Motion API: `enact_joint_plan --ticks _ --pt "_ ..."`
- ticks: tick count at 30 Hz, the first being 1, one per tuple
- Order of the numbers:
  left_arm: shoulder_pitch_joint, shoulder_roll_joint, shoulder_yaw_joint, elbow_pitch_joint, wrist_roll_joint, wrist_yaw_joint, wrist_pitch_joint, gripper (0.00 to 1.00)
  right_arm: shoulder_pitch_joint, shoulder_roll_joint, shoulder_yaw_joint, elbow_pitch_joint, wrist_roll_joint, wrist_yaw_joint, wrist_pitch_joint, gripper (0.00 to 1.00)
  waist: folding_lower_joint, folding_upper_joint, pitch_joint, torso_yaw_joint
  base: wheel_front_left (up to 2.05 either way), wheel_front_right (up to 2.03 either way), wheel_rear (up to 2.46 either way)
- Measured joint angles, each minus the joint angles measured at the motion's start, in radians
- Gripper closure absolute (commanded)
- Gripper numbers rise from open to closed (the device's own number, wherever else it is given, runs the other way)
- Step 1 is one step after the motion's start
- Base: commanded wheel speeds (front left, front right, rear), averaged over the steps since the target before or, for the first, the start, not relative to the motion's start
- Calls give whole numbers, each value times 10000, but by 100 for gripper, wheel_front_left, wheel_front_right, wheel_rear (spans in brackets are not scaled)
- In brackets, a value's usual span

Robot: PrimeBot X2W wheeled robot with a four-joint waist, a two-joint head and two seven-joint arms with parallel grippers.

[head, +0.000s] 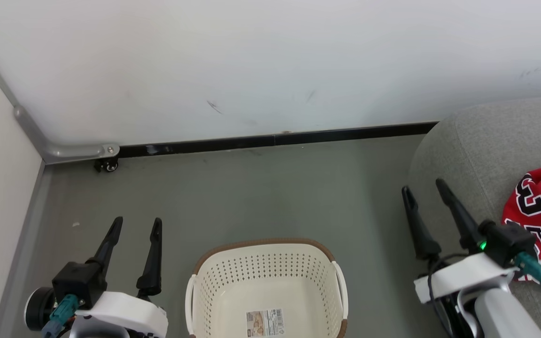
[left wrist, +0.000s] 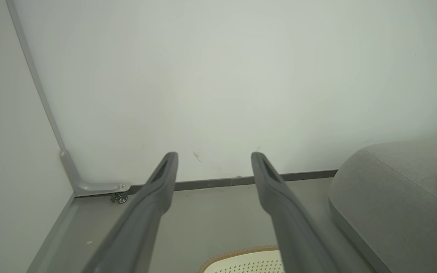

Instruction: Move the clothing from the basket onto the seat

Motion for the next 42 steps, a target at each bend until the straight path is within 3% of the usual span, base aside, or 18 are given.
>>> enact_joint_plan --ticks 10,42 --pt "492 -150 186 -180 332 105 0 0 1075 662 -345 -150 -525 0 0 0 0 0 -410 -36 0 0 0" --pt "809 -318 349 -138 1156 353 0 0 2094 894 -857 -1143 -1321 0 2 0 0 0 -656 -195 0 0 0"
